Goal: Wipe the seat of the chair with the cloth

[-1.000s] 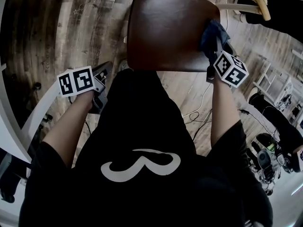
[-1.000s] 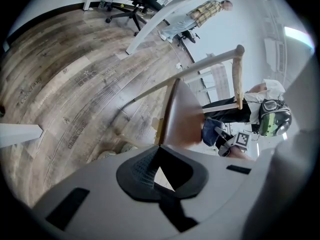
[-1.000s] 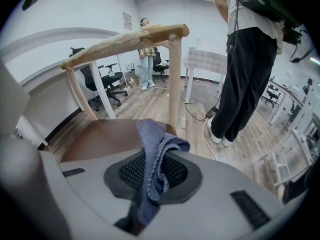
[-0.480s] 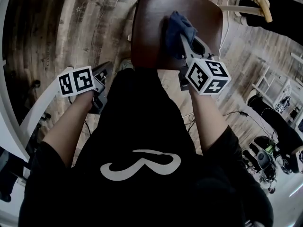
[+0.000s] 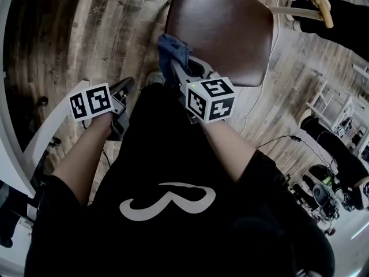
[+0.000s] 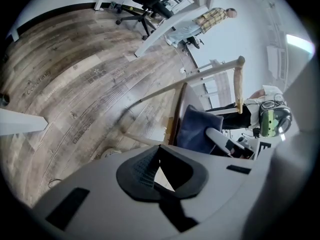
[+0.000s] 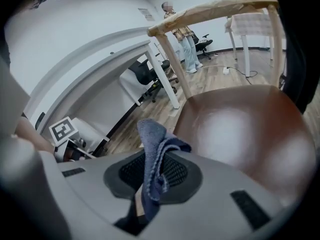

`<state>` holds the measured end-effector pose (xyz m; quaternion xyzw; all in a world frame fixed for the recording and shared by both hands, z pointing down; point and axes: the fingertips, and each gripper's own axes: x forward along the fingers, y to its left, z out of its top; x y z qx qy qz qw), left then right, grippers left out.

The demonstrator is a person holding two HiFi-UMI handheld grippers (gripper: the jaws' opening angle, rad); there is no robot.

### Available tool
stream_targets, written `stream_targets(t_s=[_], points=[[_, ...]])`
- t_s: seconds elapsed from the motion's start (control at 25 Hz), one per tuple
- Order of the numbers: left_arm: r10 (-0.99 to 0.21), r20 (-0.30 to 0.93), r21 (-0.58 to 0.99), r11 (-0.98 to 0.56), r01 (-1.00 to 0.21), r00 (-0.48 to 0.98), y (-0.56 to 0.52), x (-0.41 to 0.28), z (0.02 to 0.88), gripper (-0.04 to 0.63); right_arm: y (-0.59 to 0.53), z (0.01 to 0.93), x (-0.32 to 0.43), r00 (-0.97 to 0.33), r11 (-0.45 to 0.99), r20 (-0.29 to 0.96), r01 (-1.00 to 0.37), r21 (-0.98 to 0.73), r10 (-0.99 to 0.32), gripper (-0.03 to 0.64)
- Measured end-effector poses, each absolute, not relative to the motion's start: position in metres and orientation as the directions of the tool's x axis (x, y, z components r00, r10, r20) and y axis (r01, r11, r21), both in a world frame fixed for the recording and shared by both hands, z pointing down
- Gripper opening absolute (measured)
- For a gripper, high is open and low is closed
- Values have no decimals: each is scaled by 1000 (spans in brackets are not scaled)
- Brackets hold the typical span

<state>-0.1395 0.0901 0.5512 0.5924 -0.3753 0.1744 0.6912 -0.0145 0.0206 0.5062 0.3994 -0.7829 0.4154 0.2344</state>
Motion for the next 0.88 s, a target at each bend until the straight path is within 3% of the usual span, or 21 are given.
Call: stream_targets(t_s=[0.44,0.88], points=[[-210,730,683,254,-685,650,102,-150,554,12,21,547,-14,-475,369,778,-867,-334,-412,55],[-196,734,679,251,-690,651,104,-142,552,12,20,558,-2,-448,361,796,-879,-310,-407,55]])
